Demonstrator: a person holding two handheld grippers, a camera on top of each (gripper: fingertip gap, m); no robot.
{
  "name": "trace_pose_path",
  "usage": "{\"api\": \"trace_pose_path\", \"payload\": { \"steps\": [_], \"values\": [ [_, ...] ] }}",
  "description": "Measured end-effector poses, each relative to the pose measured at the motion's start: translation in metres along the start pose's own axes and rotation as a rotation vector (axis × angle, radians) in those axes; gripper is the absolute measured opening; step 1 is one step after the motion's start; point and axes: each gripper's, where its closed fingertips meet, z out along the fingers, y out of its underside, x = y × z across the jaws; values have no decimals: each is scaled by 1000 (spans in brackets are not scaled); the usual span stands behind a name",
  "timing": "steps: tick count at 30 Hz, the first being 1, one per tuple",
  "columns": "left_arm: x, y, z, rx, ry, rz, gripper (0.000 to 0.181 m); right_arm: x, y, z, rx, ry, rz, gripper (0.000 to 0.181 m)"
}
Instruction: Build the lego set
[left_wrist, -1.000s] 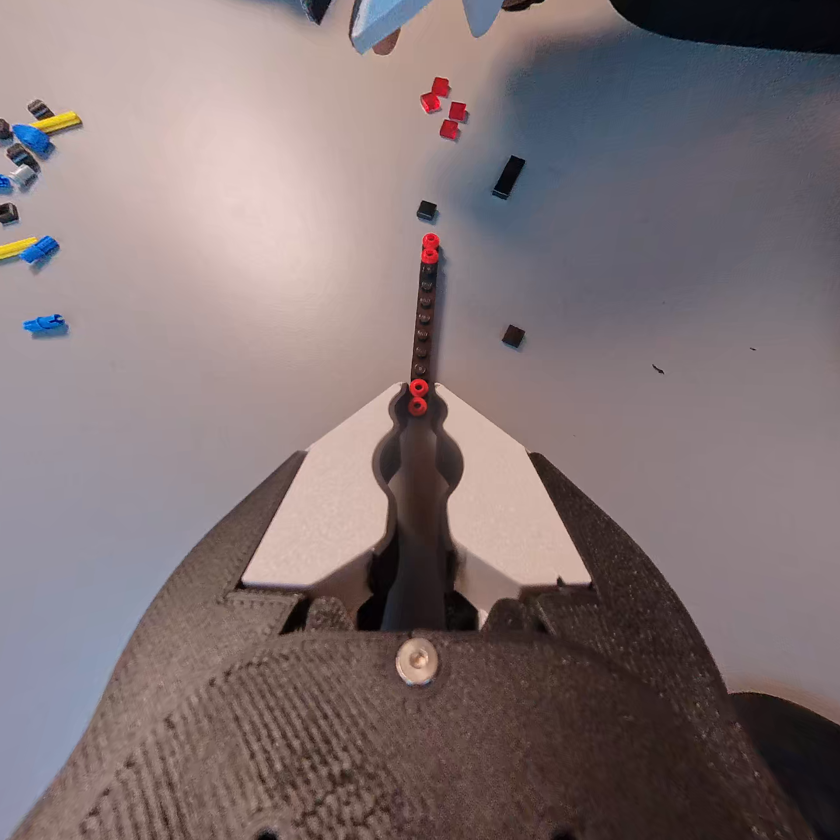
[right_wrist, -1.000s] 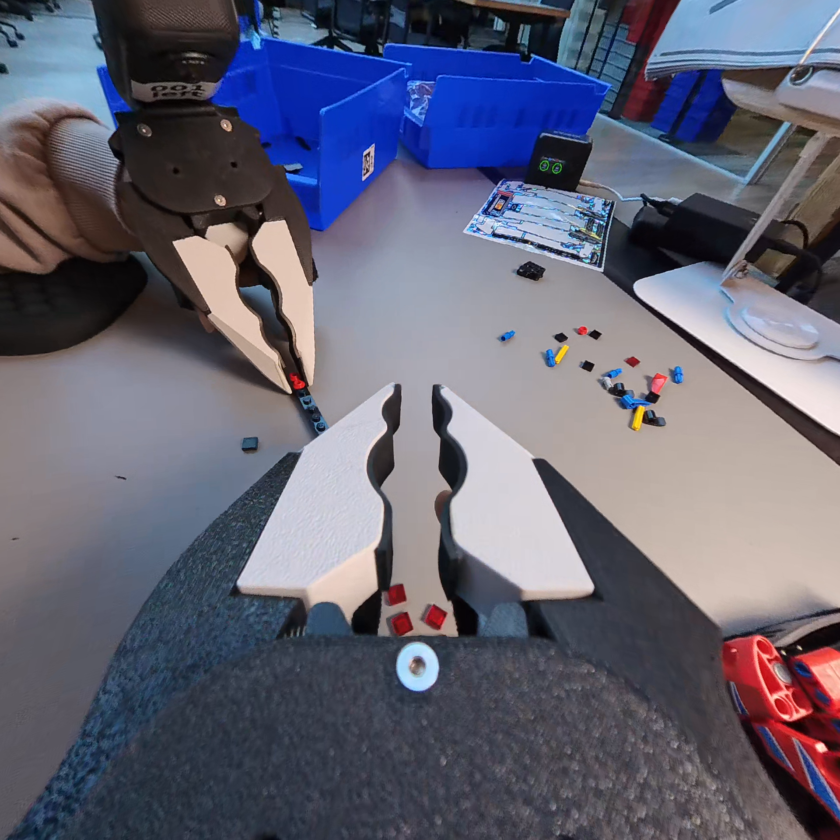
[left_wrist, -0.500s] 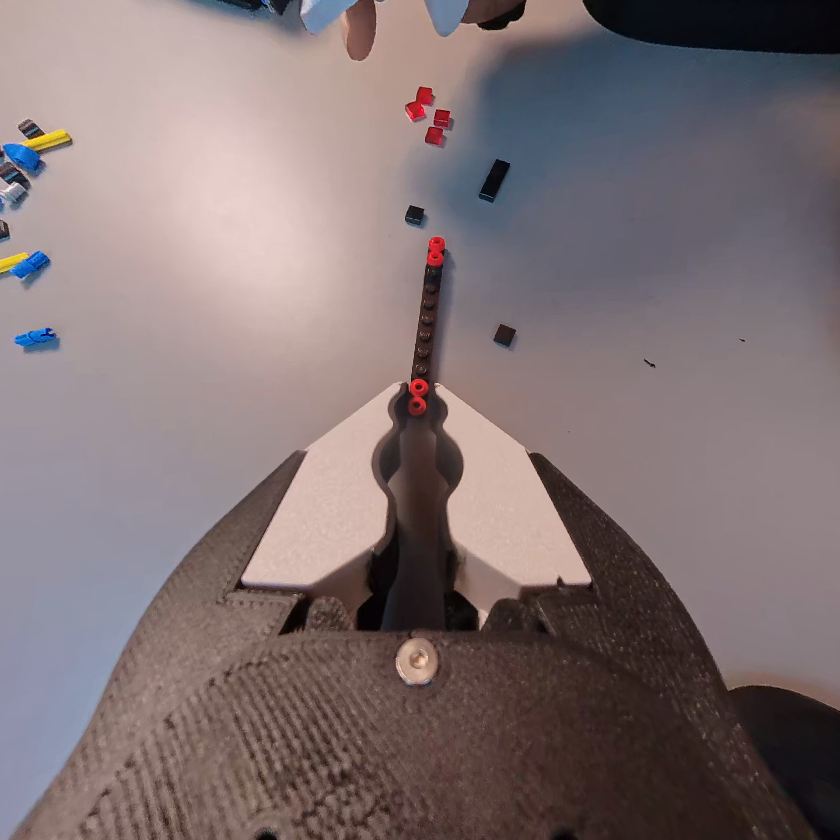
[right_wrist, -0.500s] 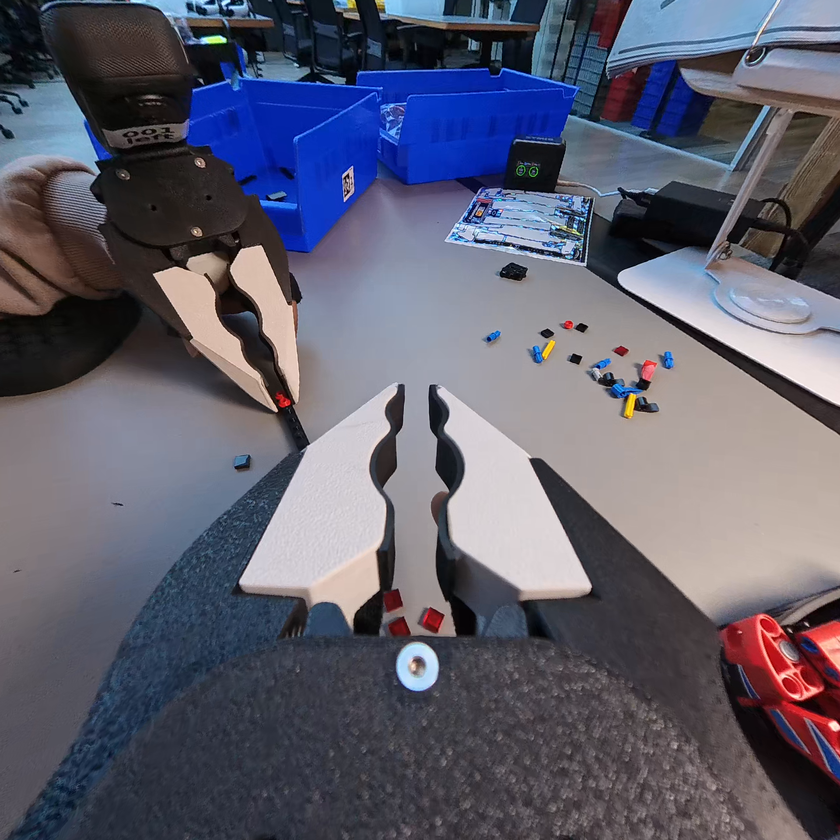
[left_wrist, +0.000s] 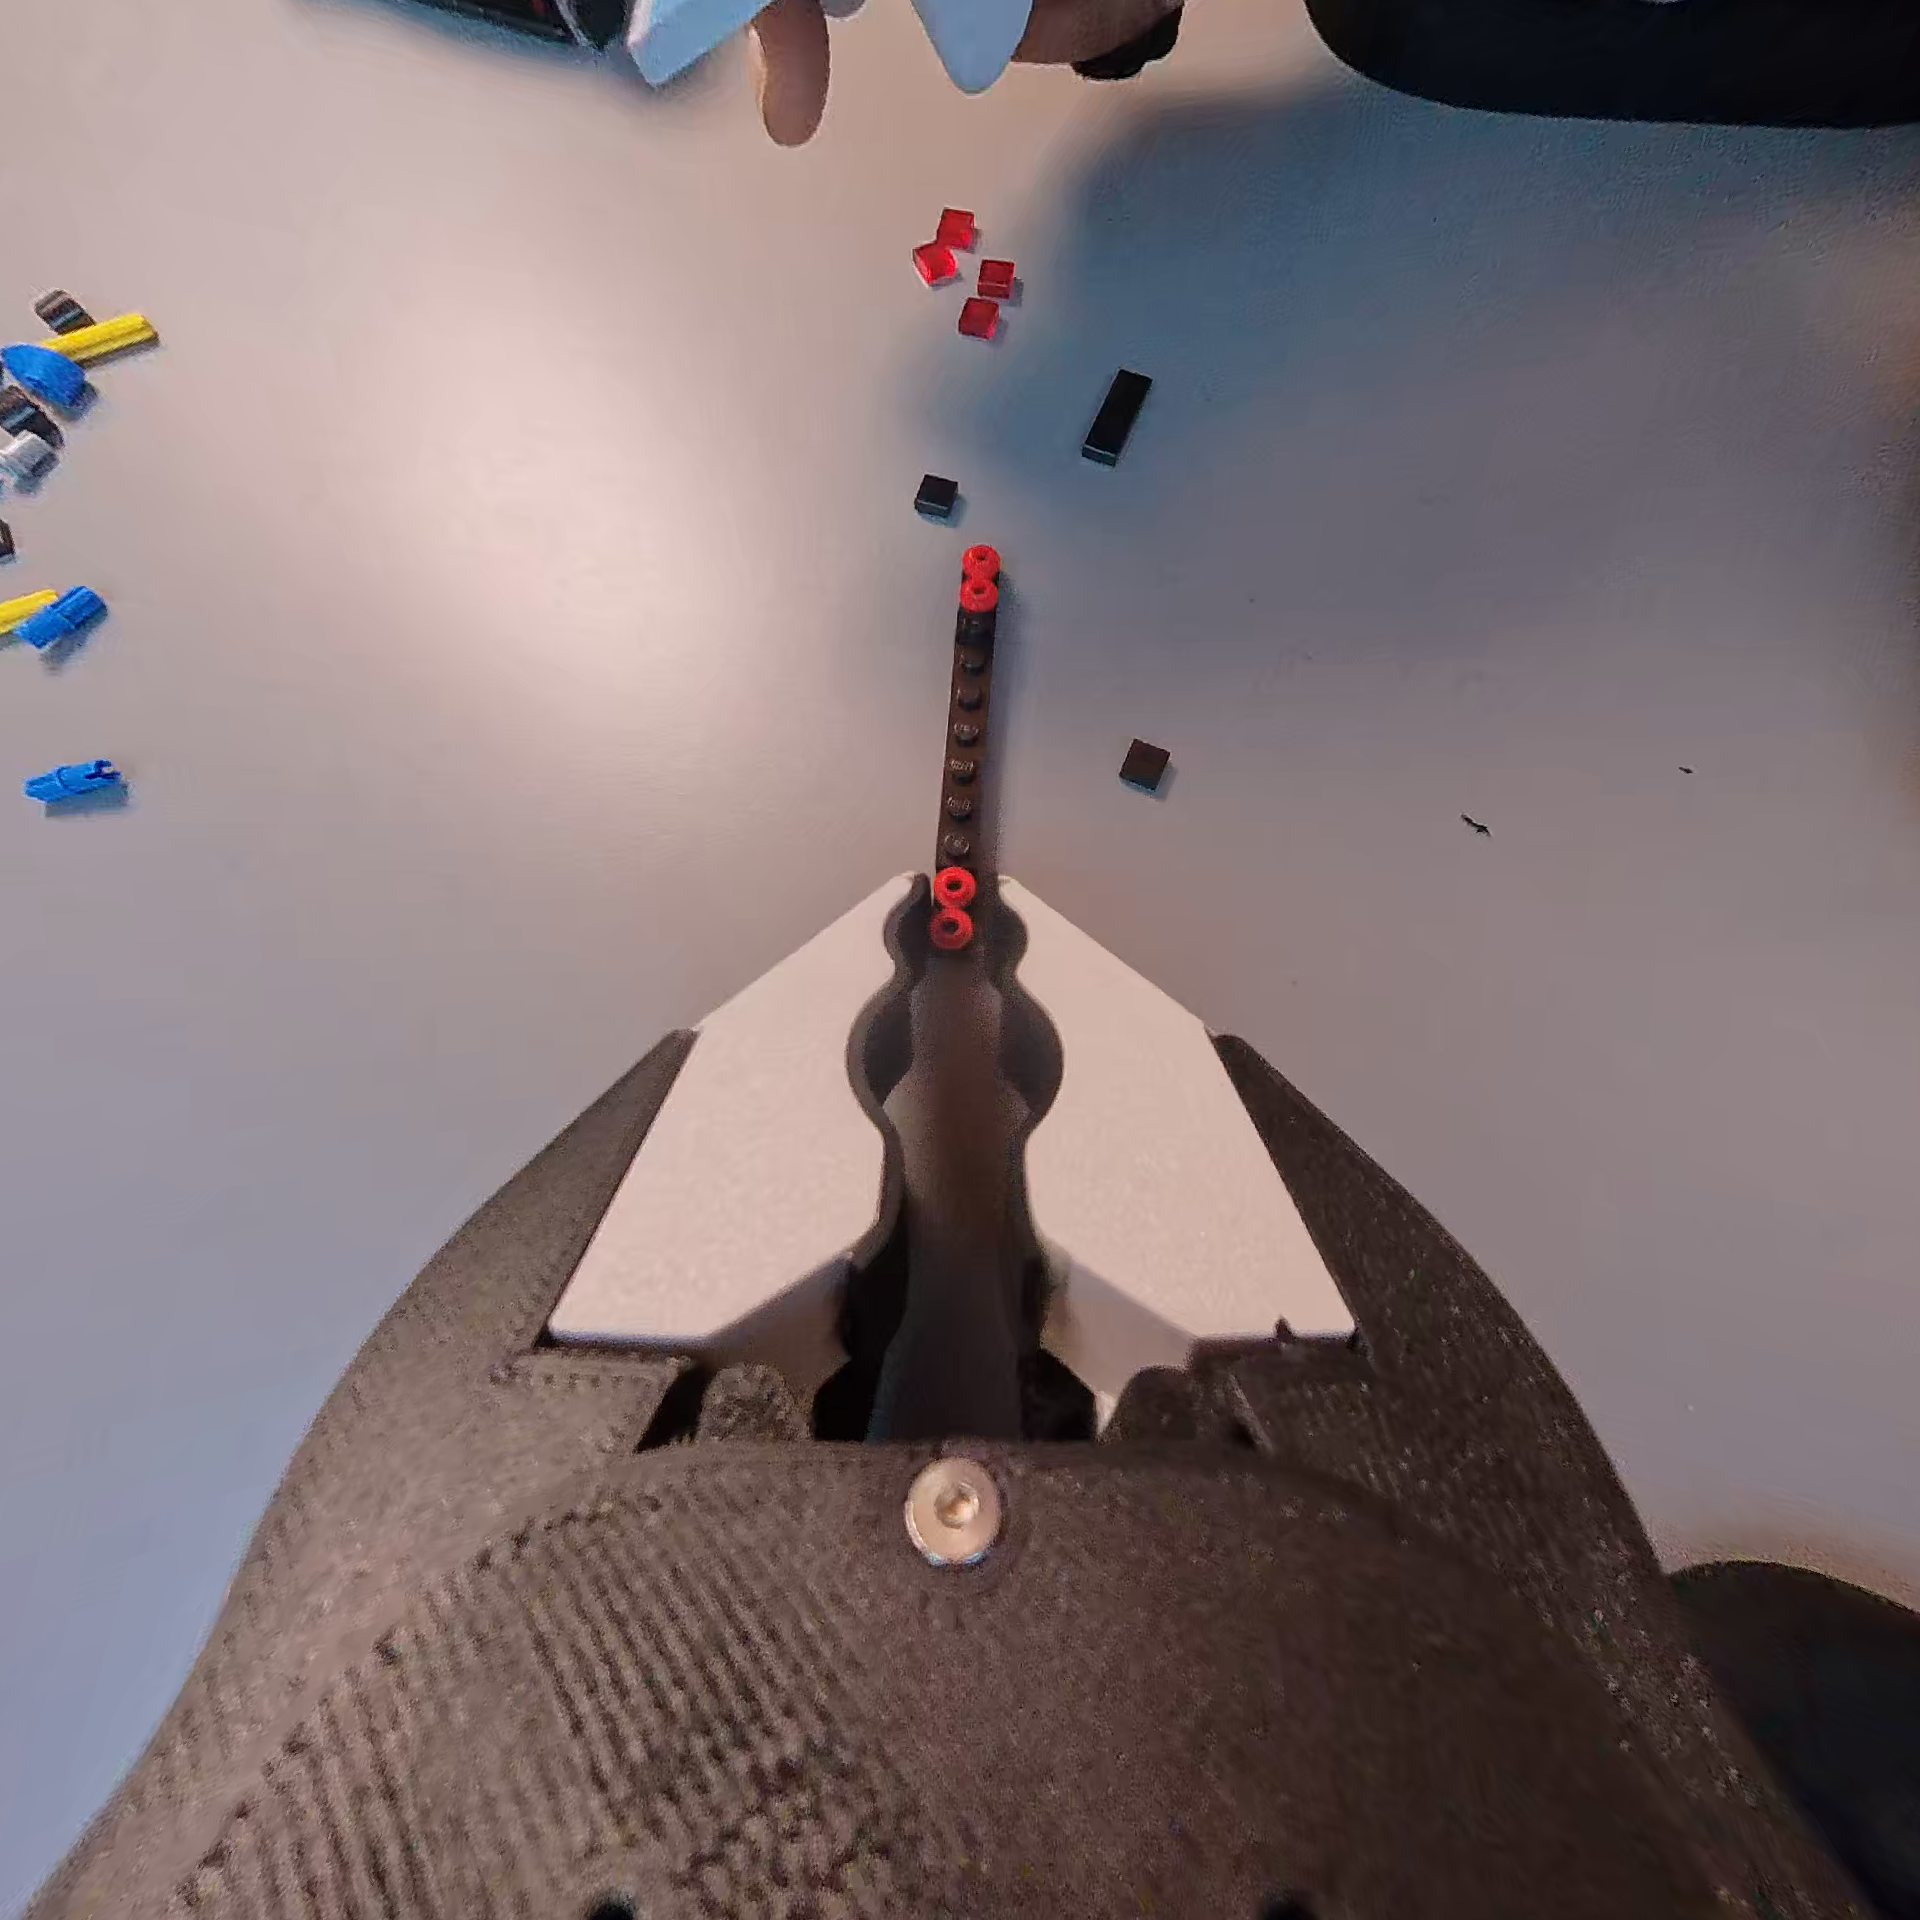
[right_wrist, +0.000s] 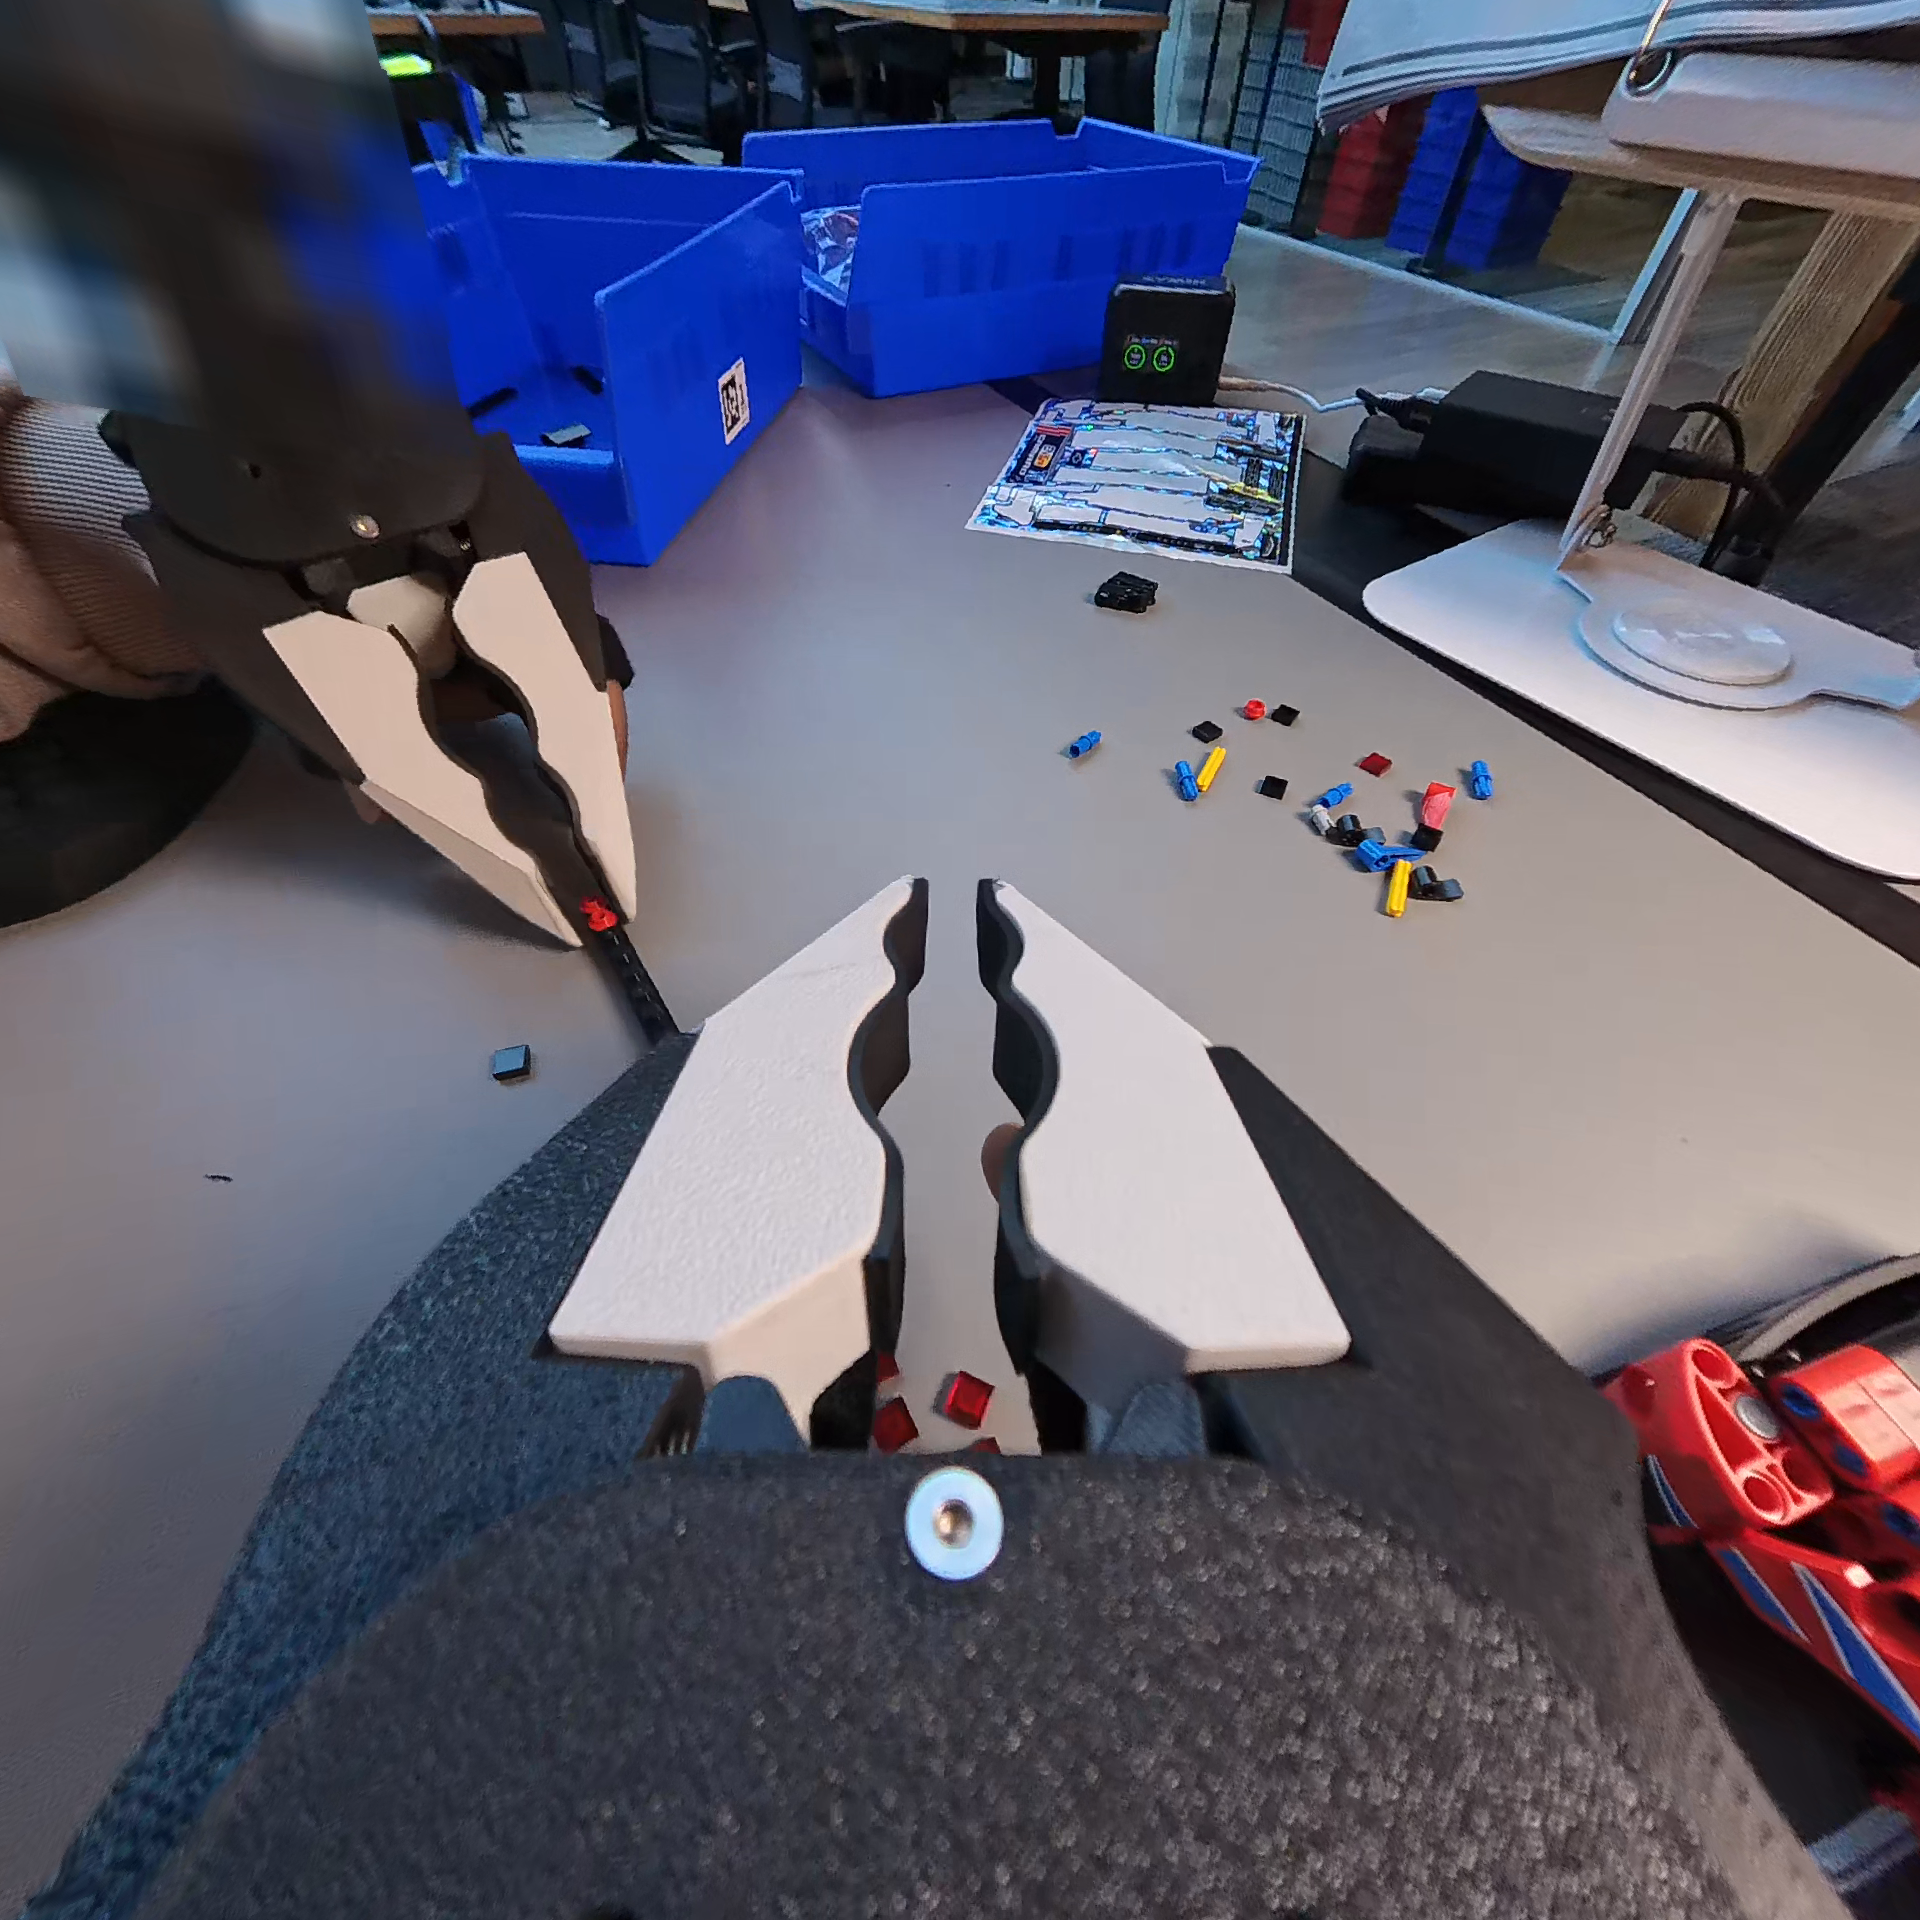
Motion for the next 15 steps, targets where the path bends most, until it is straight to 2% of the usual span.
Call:
{"api": "trace_pose_path", "payload": {
  "steps": [8, 10, 12, 15],
  "values": [
    [-1, 0, 0, 2, -11, 9, 6, 5, -5, -4, 20, 27, 9, 6],
    [-1, -4, -1, 27, -7, 1, 10, 7, -6, -5, 27, 35, 12, 6],
    [-2, -15, -6, 97, 1, -27, 19, 8, -8, -6, 33, 40, 15, 6],
    [-26, -43, -26, 294, -106, -90, 29, 9, -9, -6, 39, 47, 17, 6]
  ]
}}
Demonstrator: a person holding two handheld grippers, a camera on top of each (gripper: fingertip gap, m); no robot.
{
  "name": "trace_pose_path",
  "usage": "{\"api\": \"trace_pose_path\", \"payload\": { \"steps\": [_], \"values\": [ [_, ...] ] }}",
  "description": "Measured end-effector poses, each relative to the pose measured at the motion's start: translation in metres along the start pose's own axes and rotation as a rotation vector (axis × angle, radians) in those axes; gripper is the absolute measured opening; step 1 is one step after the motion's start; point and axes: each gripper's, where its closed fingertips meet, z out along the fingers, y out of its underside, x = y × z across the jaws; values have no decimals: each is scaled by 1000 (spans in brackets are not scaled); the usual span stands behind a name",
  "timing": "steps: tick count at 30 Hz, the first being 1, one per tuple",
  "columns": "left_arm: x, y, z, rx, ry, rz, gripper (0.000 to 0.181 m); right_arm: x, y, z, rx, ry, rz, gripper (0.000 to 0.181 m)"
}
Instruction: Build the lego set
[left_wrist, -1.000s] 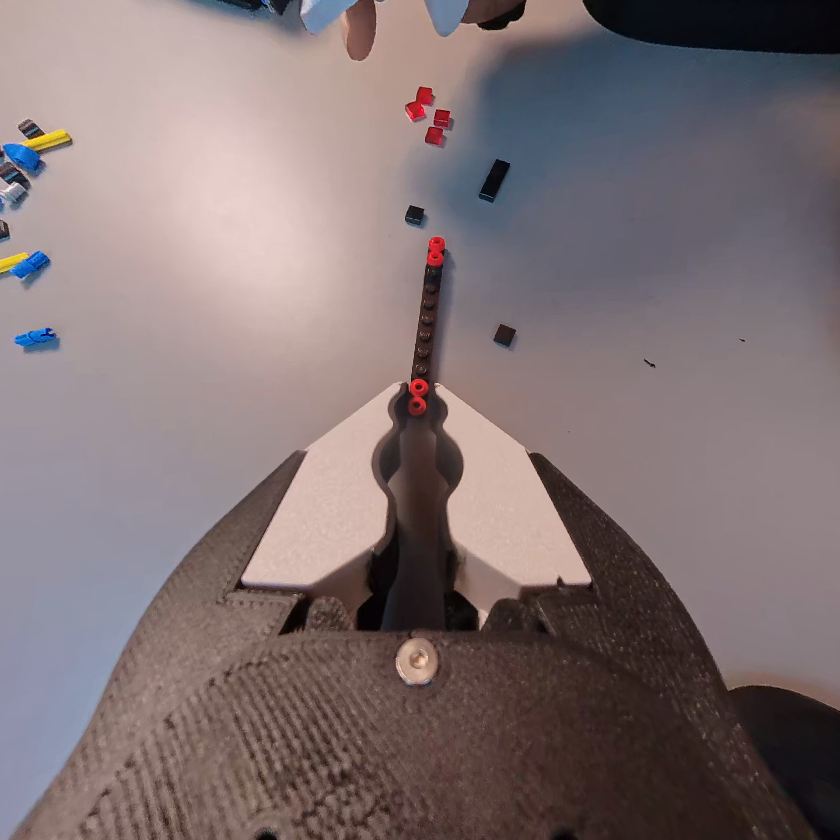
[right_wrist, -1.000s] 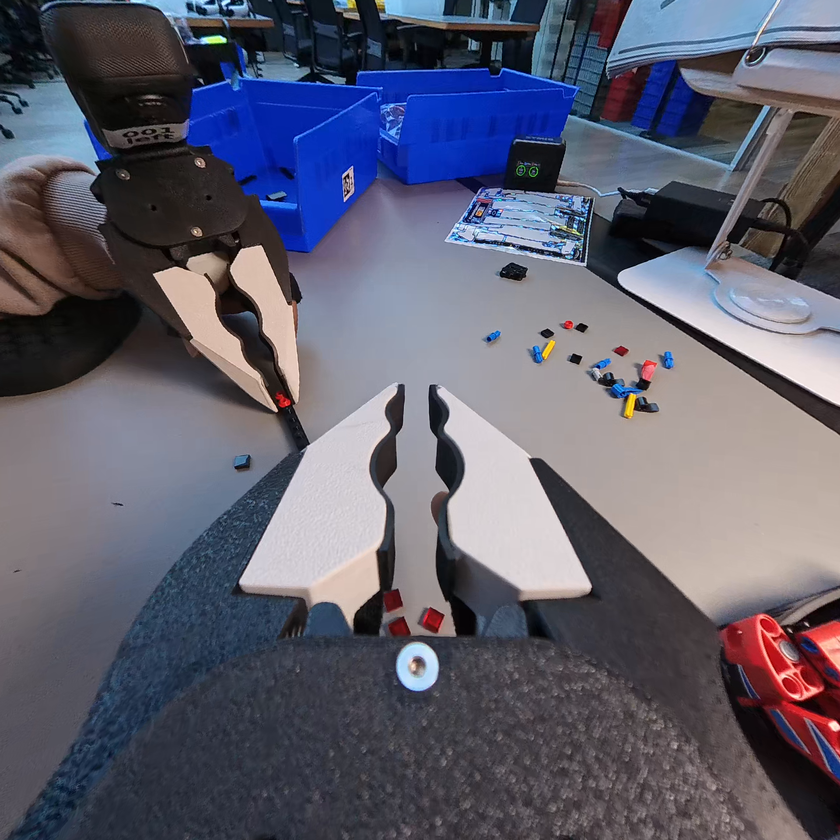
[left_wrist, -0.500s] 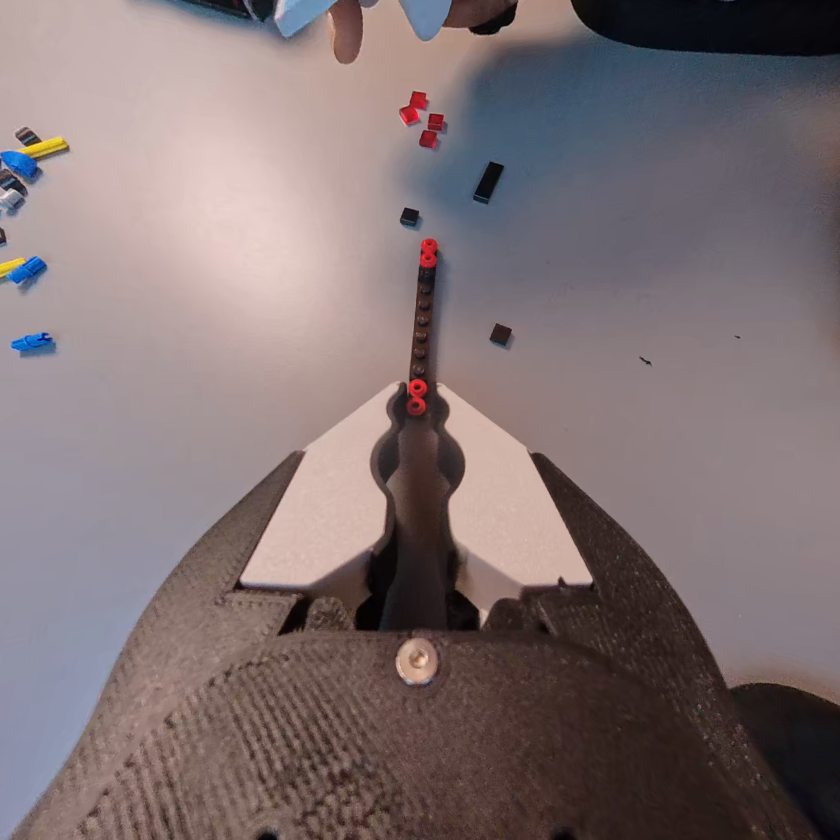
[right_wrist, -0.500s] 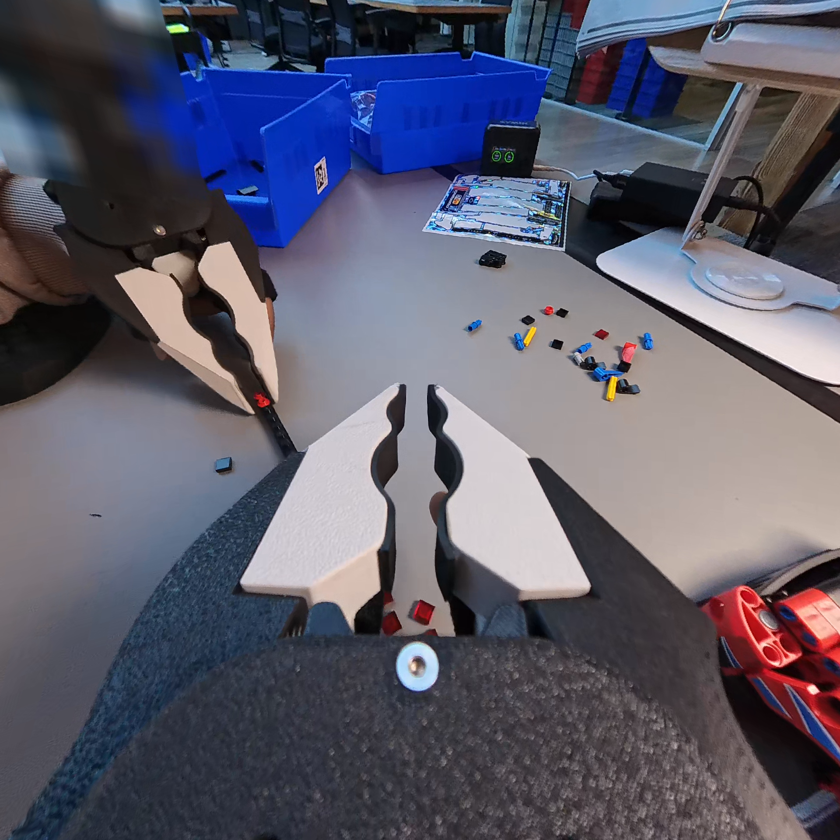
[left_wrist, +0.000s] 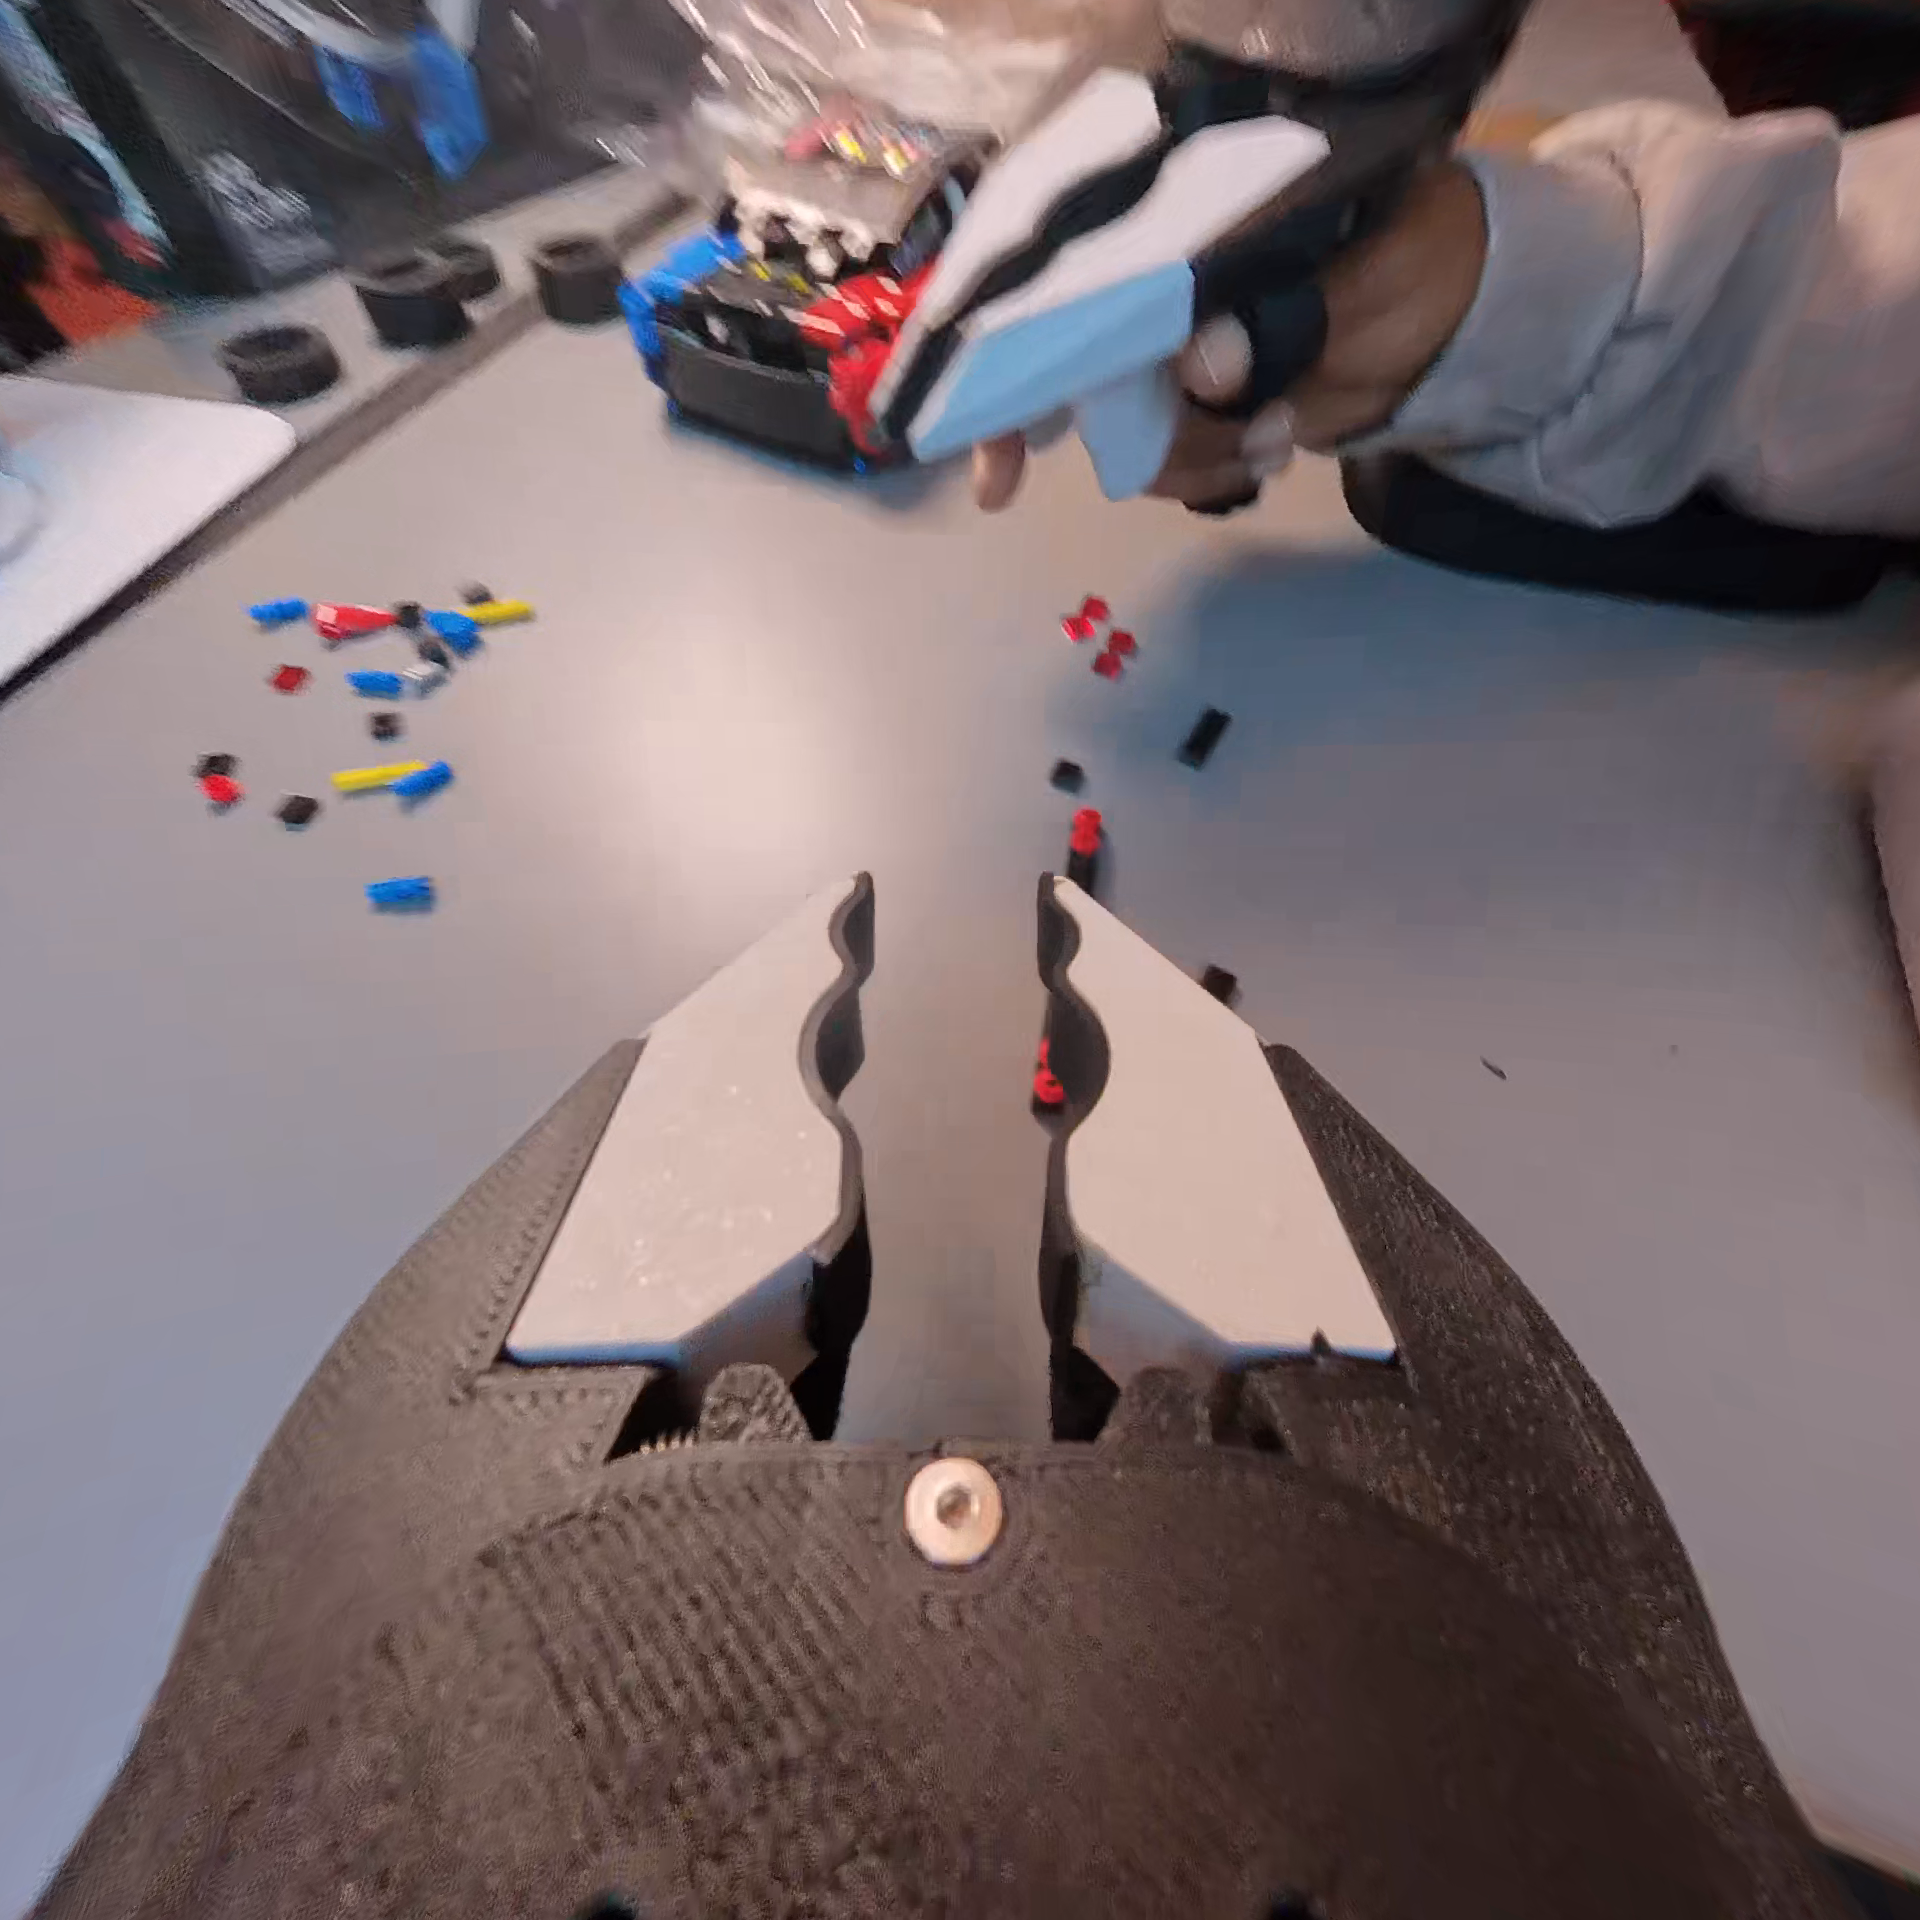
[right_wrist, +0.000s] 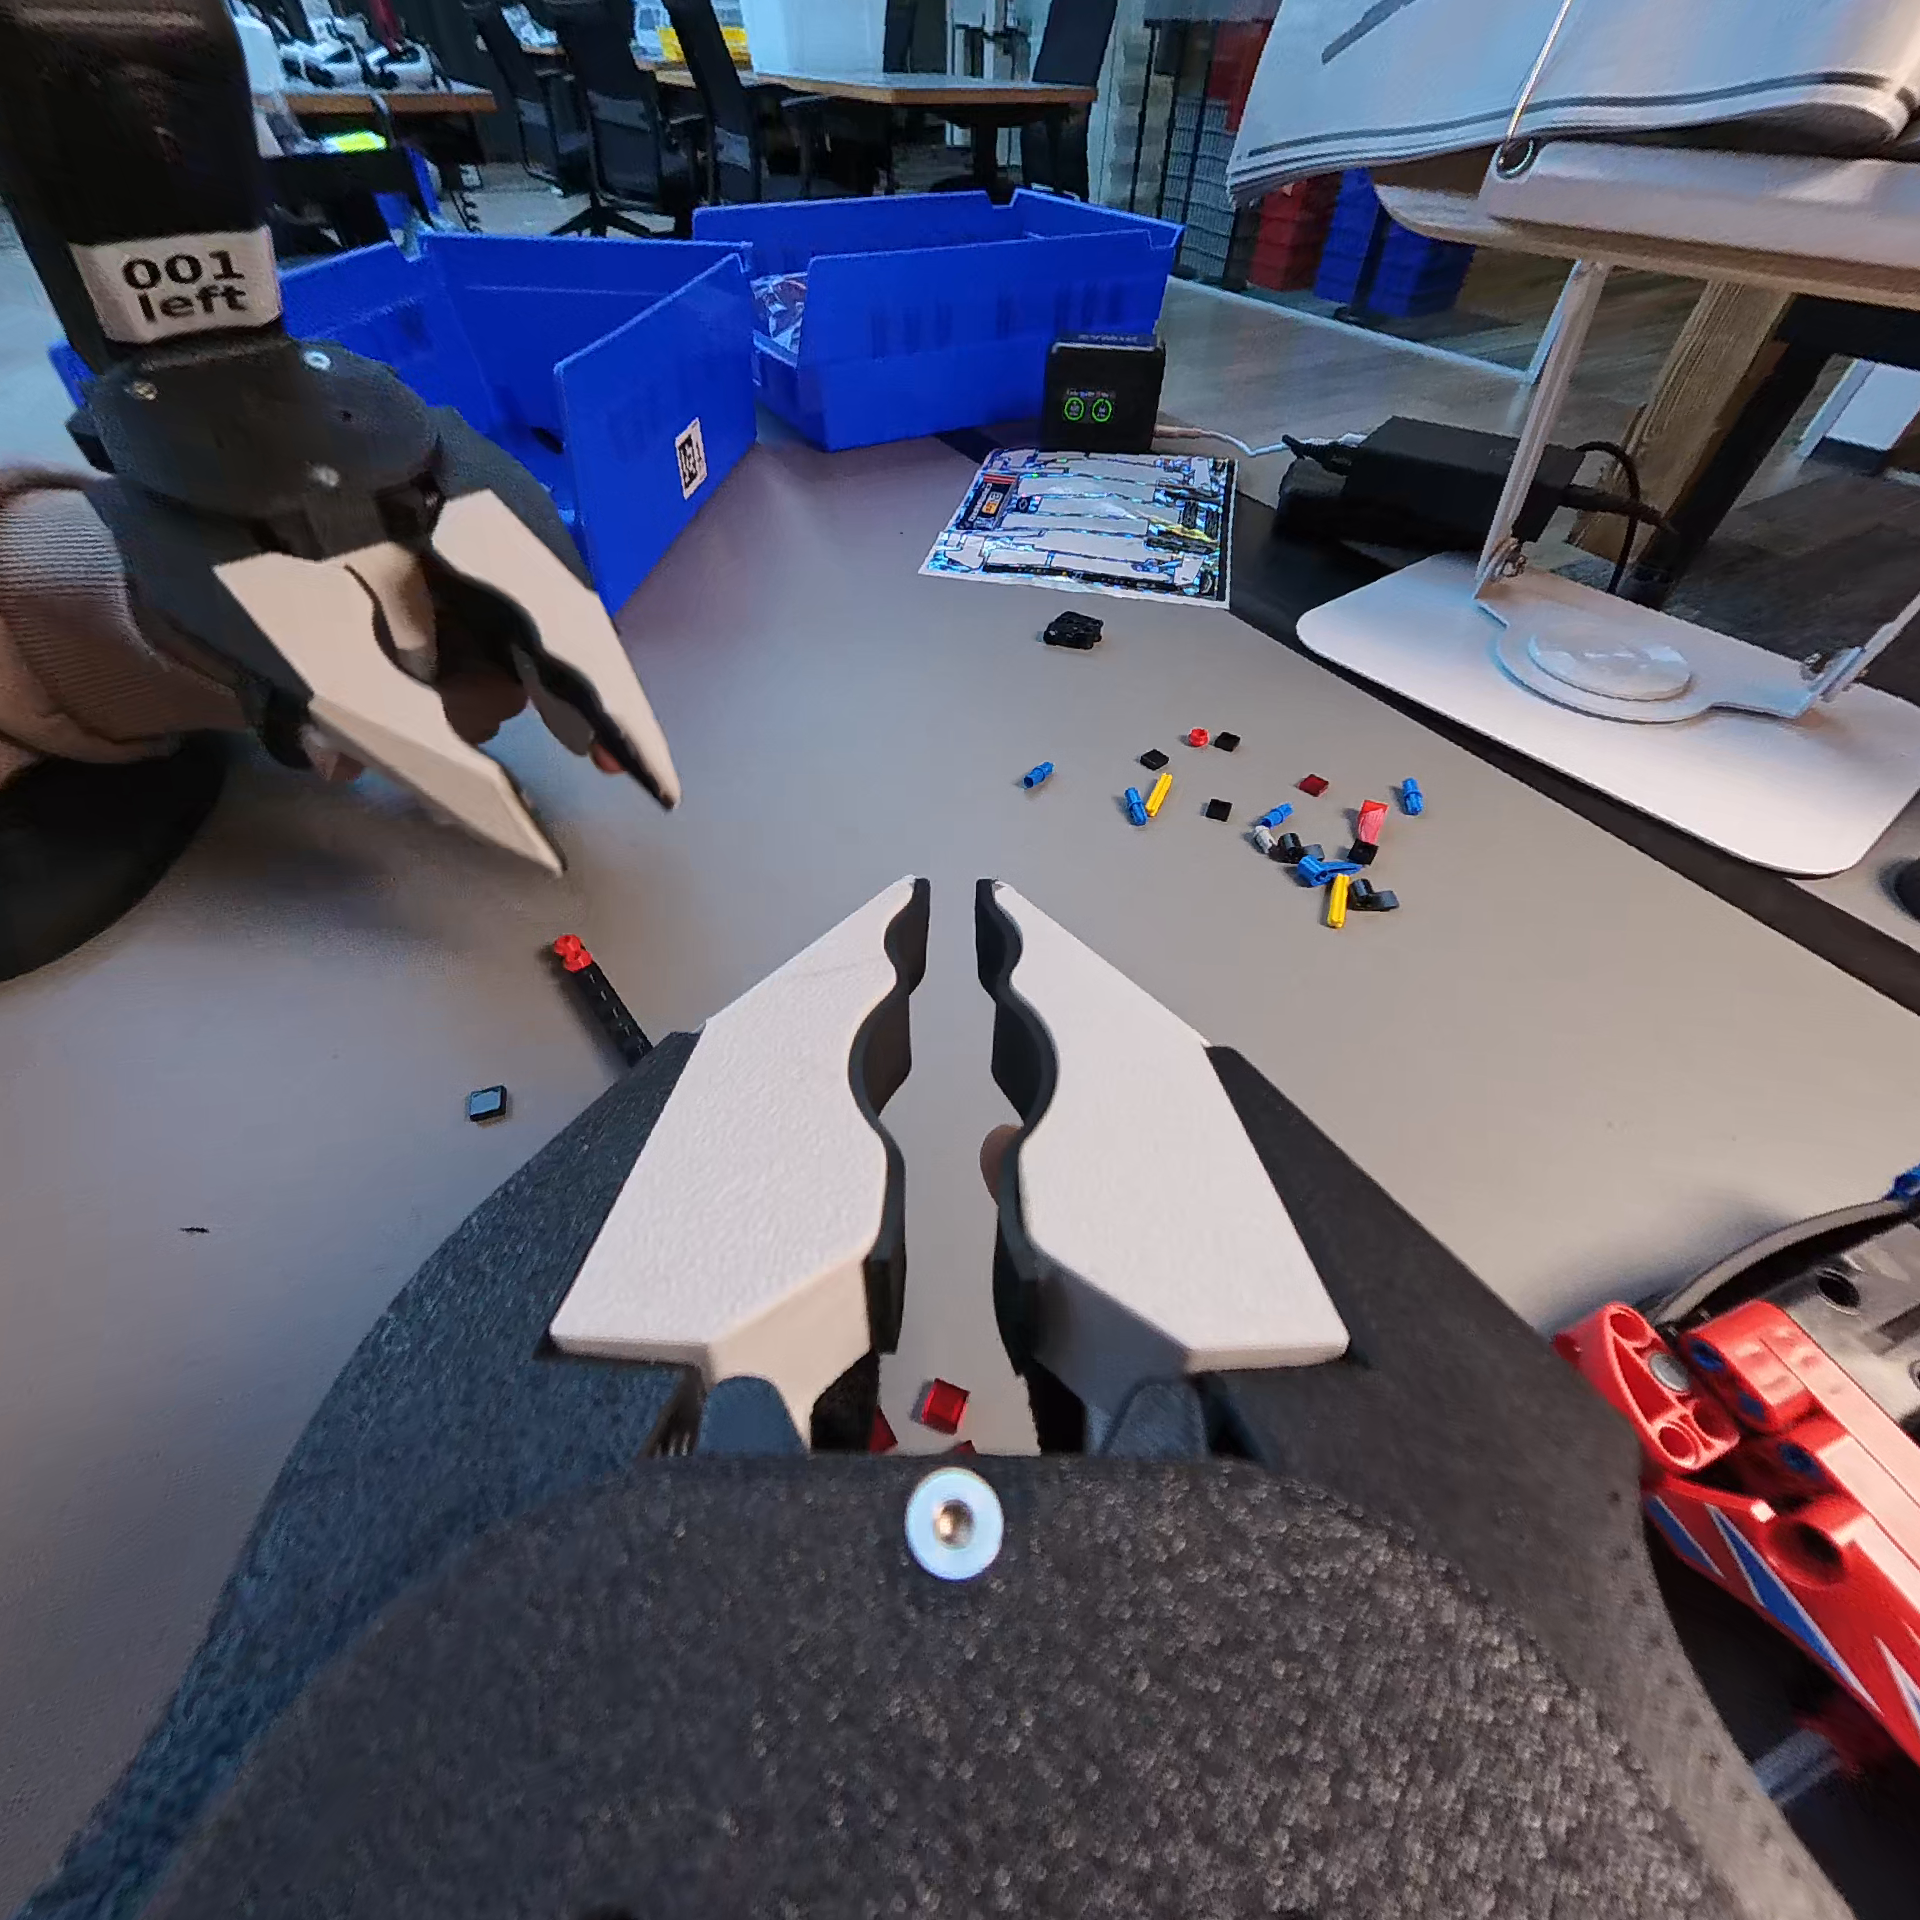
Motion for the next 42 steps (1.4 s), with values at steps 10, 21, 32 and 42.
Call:
{"api": "trace_pose_path", "payload": {
  "steps": [10, 21, 32, 42],
  "values": [
    [-71, -56, -65, 404, -458, -48, 47, 4, -1, 1, 25, 14, 41, 6],
    [-90, -56, -86, 454, -564, -106, 43, 27, -6, -5, 82, 112, 86, 7],
    [-81, -56, -77, 416, -523, -80, 36, 13, -3, -42, -88, -97, -146, 7],
    [-72, -45, -57, 350, -466, -84, 32, -67, 91, -47, -566, -417, -221, 15]
  ]
}}
